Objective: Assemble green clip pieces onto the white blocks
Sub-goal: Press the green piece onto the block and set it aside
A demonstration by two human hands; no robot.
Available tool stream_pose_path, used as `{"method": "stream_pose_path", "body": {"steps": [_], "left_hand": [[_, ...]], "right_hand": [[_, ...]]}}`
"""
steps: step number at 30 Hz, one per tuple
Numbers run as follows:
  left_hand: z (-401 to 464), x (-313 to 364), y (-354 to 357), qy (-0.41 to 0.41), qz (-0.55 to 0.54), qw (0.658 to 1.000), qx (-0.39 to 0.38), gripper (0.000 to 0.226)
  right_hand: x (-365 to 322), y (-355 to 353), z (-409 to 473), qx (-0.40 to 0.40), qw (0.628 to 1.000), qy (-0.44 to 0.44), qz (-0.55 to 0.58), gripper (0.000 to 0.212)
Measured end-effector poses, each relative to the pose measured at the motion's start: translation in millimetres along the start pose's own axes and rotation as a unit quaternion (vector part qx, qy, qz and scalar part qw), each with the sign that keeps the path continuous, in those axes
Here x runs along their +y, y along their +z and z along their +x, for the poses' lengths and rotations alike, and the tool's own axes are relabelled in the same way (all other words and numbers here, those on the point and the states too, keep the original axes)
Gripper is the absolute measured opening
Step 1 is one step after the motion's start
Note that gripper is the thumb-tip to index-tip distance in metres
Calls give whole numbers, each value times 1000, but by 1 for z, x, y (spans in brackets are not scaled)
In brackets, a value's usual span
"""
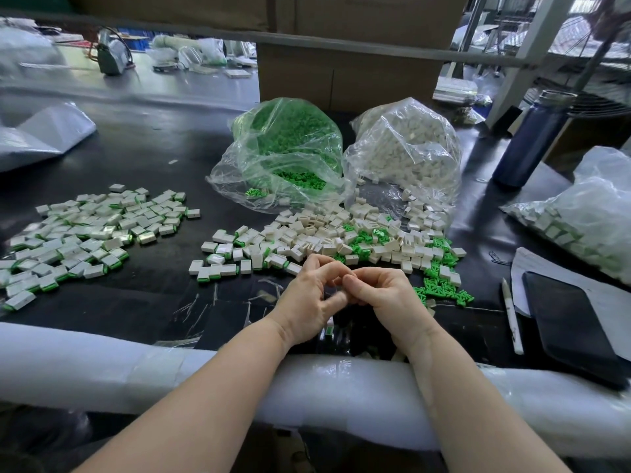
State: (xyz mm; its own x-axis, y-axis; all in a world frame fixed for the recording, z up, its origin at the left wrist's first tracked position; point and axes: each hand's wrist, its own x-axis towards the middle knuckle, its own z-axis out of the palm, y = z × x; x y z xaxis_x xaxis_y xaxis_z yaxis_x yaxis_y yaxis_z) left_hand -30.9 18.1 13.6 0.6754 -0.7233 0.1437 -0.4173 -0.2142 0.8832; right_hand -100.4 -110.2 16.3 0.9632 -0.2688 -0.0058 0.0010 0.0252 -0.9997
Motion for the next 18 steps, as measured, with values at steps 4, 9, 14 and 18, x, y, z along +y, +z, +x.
{"method": "stream_pose_path", "body": {"steps": [4,9,14,18], "left_hand": [[1,-2,1,5,17,1000,-4,19],[1,-4,2,20,33,999,-5,23],[2,-7,2,29,48,998,-12,18],[2,-7,2,30,55,998,-13,22]], "right_hand": [[-1,-1,0,-5,1000,8,9,10],[-1,-3,-1,-2,1000,17,16,8],[-2,-4,-1,-3,1000,26,14,8],[-2,-4,-2,-4,1000,27,13,7]]}}
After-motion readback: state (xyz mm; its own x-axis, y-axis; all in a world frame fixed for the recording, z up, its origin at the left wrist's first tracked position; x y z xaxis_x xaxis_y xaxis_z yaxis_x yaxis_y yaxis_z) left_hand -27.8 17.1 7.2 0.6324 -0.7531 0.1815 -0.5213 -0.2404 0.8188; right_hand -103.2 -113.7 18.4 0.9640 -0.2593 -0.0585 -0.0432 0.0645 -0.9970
